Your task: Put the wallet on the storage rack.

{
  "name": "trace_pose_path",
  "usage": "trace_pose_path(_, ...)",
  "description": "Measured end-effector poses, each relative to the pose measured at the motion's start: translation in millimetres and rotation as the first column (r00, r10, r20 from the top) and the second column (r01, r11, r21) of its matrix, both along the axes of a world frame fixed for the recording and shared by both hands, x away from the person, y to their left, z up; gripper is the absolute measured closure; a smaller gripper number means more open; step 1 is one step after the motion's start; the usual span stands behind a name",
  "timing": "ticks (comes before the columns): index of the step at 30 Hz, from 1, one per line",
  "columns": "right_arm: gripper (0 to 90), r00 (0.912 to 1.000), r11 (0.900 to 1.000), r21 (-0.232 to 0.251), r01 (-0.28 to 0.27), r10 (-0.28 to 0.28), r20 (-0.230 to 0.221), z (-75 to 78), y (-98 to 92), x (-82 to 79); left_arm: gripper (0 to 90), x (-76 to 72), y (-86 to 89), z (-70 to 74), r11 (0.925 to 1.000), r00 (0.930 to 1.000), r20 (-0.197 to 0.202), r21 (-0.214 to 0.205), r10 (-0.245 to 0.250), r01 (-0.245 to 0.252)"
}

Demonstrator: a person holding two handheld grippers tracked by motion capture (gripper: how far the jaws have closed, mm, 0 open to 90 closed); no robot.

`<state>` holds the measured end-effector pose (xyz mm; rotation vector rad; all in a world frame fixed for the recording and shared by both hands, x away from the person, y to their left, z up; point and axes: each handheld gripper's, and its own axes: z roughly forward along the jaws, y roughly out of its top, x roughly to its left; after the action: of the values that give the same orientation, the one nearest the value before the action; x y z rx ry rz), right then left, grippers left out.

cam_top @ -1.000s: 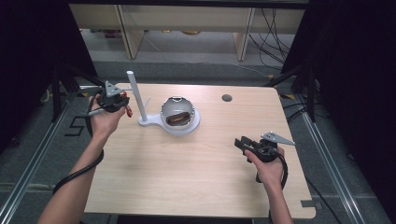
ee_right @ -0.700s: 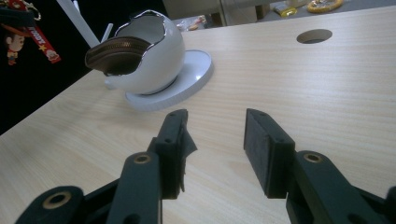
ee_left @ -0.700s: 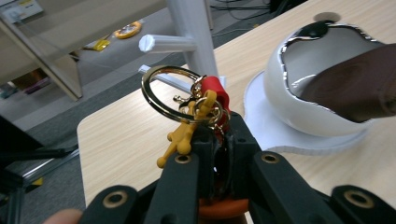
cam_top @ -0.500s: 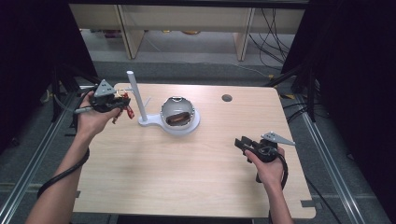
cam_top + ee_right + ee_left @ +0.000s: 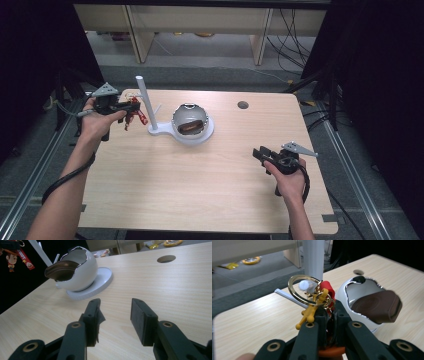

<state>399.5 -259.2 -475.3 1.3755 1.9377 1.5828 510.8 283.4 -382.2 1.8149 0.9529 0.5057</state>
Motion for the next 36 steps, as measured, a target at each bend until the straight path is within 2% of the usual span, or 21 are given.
trace_pose_path(2, 60.2, 0.9999, 1.0000, 0.005, -0.001, 0.001, -0.010, 0.7, 0.7, -0.7, 83.4, 1.9, 2.0, -1.5, 0.9997, 0.9999, -0.010, -0.025, -0.008, 0.007)
trace_pose_path(3, 60.2, 0.9982, 0.9996, 0.025, 0.013, -0.012, -0.058, 2.3, 2.8, -3.8, 83.3, 2.8, 2.6, -2.2, 0.9990, 0.9998, -0.016, -0.044, -0.008, 0.007)
trace_pose_path(4, 60.2, 0.9999, 1.0000, 0.007, -0.006, 0.006, -0.011, 0.4, 0.8, -0.5, 83.2, 3.3, 2.8, -2.7, 0.9987, 0.9998, -0.017, -0.051, -0.009, 0.008)
trace_pose_path(10, 60.3, 1.0000, 1.0000, 0.008, -0.004, 0.004, -0.002, -0.4, 0.6, -0.1, 80.9, 8.2, 4.0, -10.4, 0.9964, 0.9985, -0.054, -0.084, 0.008, -0.013)
trace_pose_path(13, 60.2, 1.0000, 0.9999, 0.011, -0.002, 0.002, -0.004, -0.4, 0.5, -0.3, 67.2, 9.0, 4.3, -13.9, 0.9948, 0.9971, -0.063, -0.089, 0.043, -0.049)
trace_pose_path(15, 60.1, 1.0000, 0.9999, 0.016, -0.002, 0.002, -0.006, -0.3, 0.3, -0.6, 50.9, 7.5, 3.8, -15.4, 0.9961, 0.9965, -0.044, -0.049, 0.072, -0.074)
trace_pose_path(16, 60.1, 0.9998, 0.9995, 0.030, -0.006, 0.007, -0.017, -0.3, 1.0, -0.9, 44.9, 5.6, 3.6, -15.9, 0.9960, 0.9961, -0.036, -0.034, 0.081, -0.082)
trace_pose_path(18, 60.0, 0.9999, 0.9997, 0.022, -0.006, 0.007, -0.009, -0.4, 0.3, -0.7, 36.2, 0.6, 3.5, -16.7, 0.9957, 0.9957, -0.007, -0.004, 0.093, -0.093)
trace_pose_path(19, 60.0, 0.9999, 0.9996, 0.028, -0.009, 0.010, -0.013, -0.8, 0.2, -0.4, 31.7, -4.3, 4.0, -17.5, 0.9947, 0.9948, 0.015, 0.019, 0.101, -0.101)
trace_pose_path(21, 60.0, 1.0000, 0.9999, 0.015, -0.004, 0.004, 0.004, -2.0, -1.6, 0.6, 28.5, -13.3, 5.6, -20.8, 0.9942, 0.9940, 0.036, 0.028, 0.103, -0.104)
trace_pose_path(22, 59.9, 1.0000, 0.9996, 0.028, -0.004, 0.004, -0.007, -1.2, -1.5, -0.5, 27.7, -17.3, 6.6, -22.5, 0.9941, 0.9937, 0.043, 0.026, 0.104, -0.105)
trace_pose_path(23, 59.9, 1.0000, 0.9999, 0.012, 0.002, -0.002, 0.007, -1.4, -2.9, -0.1, 26.8, -24.6, 8.2, -26.5, 0.9940, 0.9928, 0.055, 0.020, 0.106, -0.108)
trace_pose_path(24, 59.9, 1.0000, 0.9997, 0.024, -0.004, 0.004, -0.001, -1.9, -3.3, -0.2, 26.3, -29.3, 9.3, -29.5, 0.9937, 0.9922, 0.060, 0.019, 0.109, -0.111)
trace_pose_path(25, 59.8, 1.0000, 0.9999, 0.010, 0.006, -0.006, 0.008, -2.6, -4.6, 0.6, 26.2, -37.7, 11.6, -35.8, 0.9931, 0.9911, 0.065, 0.010, 0.116, -0.117)
trace_pose_path(26, 59.7, 0.9998, 0.9999, 0.003, 0.017, -0.017, -0.010, -2.5, -5.2, -0.7, 26.2, -43.1, 13.3, -40.1, 0.9923, 0.9903, 0.066, 0.008, 0.123, -0.124)
trace_pose_path(30, 59.0, 0.9997, 0.9997, 0.010, 0.023, -0.023, -0.012, -6.8, -8.7, -0.1, 27.1, -73.5, 22.7, -71.1, 0.9870, 0.9846, 0.069, -0.003, 0.160, -0.161)
trace_pose_path(31, 59.0, 0.9988, 0.9993, 0.018, 0.033, -0.032, -0.038, -6.3, -8.1, -2.0, 27.2, -80.6, 25.7, -79.2, 0.9851, 0.9829, 0.066, -0.003, 0.172, -0.172)
trace_pose_path(32, 58.8, 0.9989, 0.9994, 0.011, 0.034, -0.034, -0.032, -7.9, -8.8, -1.4, 27.2, -87.3, 28.5, -87.2, 0.9817, 0.9799, 0.060, -0.012, 0.190, -0.190)
trace_pose_path(33, 58.7, 0.9994, 0.9992, -0.020, 0.036, -0.036, -0.002, -10.7, -11.0, 1.3, 27.3, -94.8, 31.9, -96.9, 0.9786, 0.9769, 0.058, -0.022, 0.206, -0.205)
trace_pose_path(34, 58.5, 0.9988, 0.9990, -0.009, 0.044, -0.044, -0.022, -12.0, -10.7, 1.2, 27.3, -101.3, 34.2, -103.4, 0.9748, 0.9733, 0.055, -0.021, 0.223, -0.222)
trace_pose_path(36, 58.2, 0.9990, 0.9989, -0.023, 0.040, -0.040, -0.017, -14.7, -12.2, 1.6, 27.2, -113.4, 37.4, -117.1, 0.9696, 0.9682, 0.054, -0.030, 0.244, -0.243)
